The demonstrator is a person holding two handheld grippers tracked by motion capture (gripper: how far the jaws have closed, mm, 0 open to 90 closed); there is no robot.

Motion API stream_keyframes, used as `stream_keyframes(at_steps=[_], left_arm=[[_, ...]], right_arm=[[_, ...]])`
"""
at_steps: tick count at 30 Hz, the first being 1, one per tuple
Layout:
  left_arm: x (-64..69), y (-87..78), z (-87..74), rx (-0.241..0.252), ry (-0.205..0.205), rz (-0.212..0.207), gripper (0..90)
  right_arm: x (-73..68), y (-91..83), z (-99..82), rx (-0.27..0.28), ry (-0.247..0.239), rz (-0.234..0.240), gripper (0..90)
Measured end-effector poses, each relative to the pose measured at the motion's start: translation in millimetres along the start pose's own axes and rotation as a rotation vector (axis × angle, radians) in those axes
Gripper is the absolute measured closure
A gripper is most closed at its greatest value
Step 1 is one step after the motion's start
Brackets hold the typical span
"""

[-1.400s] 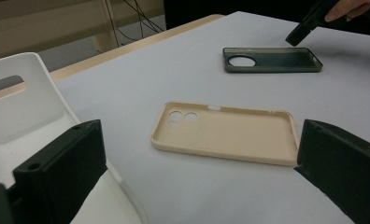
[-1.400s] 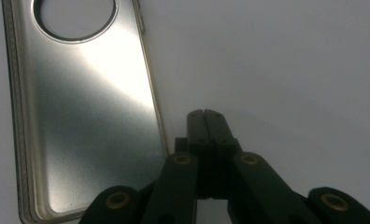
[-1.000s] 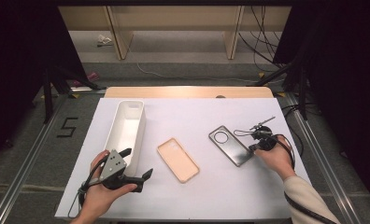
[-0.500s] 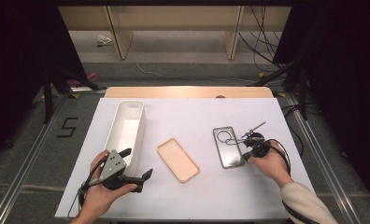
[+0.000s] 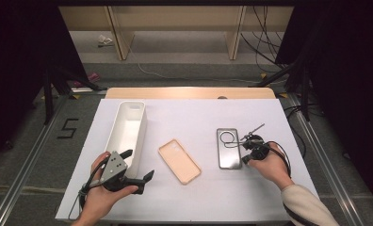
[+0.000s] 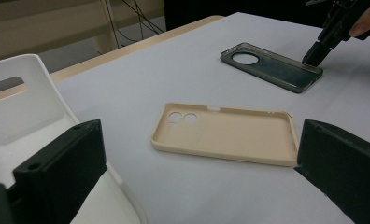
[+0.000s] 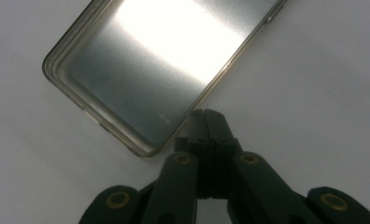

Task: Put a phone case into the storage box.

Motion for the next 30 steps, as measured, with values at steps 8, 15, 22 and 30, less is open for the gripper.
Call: stream_keyframes(at_steps=[8, 15, 22, 30], left_arm=[[-0.3, -0.2, 0.0, 0.002, 0.001, -0.002, 0.8], [-1.1, -0.3, -0.2, 0.005, 0.008, -0.006, 0.6], [-3.8, 4.9, -0.4, 0.014, 0.018, -0.003, 0.7], [-8.3, 6.2, -1.8, 0.014, 0.029, 0.004, 0.7]], right_arm=[[-3.3, 0.5, 0.5, -0.003, -0.016, 0.002, 90.0], [-3.1, 0.3, 0.5, -0.001, -0.019, 0.003, 90.0], [-1.7, -6.3, 1.3, 0.035, -0.027, -0.008, 80.2], [-0.3, -20.6, 5.2, 0.094, -0.129, -0.045, 58.1]])
Point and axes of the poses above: each handheld gripper's, and its own axes: y roughly forward along the jaws, z roughly out of its top, x roughly to its right, the point moved 3 cm from there along y, roughly forward along the jaws, and after that the axes turned 7 degrees about y, right-handed, at the moved point
